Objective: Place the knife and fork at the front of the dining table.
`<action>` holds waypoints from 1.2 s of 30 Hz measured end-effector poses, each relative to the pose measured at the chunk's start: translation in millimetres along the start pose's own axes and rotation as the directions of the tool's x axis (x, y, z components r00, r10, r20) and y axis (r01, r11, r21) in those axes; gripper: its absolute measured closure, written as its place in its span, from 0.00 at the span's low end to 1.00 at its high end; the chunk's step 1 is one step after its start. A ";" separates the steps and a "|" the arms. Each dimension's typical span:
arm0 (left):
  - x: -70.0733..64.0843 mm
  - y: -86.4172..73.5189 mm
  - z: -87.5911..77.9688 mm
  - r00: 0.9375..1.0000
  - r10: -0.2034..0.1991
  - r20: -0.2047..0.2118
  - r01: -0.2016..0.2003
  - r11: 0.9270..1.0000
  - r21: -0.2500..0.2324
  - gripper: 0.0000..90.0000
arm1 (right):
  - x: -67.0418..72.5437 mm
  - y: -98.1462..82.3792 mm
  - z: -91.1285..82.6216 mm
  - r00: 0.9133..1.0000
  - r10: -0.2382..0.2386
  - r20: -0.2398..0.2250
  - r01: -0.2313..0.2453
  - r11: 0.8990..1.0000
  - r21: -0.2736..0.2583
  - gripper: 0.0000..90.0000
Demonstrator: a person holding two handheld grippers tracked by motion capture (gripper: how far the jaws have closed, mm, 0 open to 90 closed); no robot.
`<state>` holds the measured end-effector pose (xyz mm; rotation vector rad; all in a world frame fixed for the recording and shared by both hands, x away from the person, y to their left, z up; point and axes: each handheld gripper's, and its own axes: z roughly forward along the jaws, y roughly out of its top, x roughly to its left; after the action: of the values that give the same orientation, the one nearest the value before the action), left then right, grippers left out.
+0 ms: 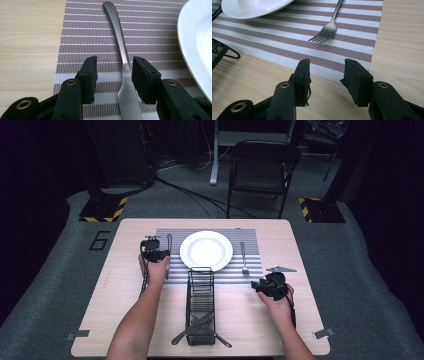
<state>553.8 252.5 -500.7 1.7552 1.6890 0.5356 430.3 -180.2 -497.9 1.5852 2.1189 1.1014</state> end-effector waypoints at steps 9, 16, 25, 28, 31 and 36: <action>2.8 -10.8 -14.2 0.998 0.024 0.053 -0.025 1.000 0.013 0.61 | 1.6 0.5 -0.2 1.000 -0.004 -0.002 0.004 1.000 -0.002 0.62; 2.2 -17.9 -30.6 0.993 0.086 0.077 -0.086 0.996 -0.002 0.61 | 1.1 0.4 -1.3 1.000 -0.001 0.005 0.001 1.000 -0.005 0.62; 4.6 -27.1 -53.3 0.983 0.127 0.133 -0.125 0.992 -0.025 0.58 | 0.6 0.9 -2.8 1.000 0.000 0.008 0.000 1.000 -0.015 0.61; 5.3 -30.1 -60.7 0.978 0.144 0.149 -0.141 0.990 -0.029 0.57 | 1.3 1.0 -3.2 1.000 -0.002 0.010 0.002 1.000 -0.015 0.61; 5.3 -33.2 -70.2 0.975 0.154 0.157 -0.150 0.988 -0.040 0.56 | 1.5 1.2 -3.4 1.000 -0.003 0.010 0.003 1.000 -0.015 0.61; 8.2 -38.9 -85.5 0.970 0.172 0.174 -0.163 0.985 -0.063 0.56 | 2.3 1.9 -4.4 1.000 -0.012 0.011 0.012 1.000 -0.022 0.61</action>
<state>468.1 273.5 -467.3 1.8623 1.4024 0.4735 428.1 -179.7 -493.1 1.5632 2.0992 1.1066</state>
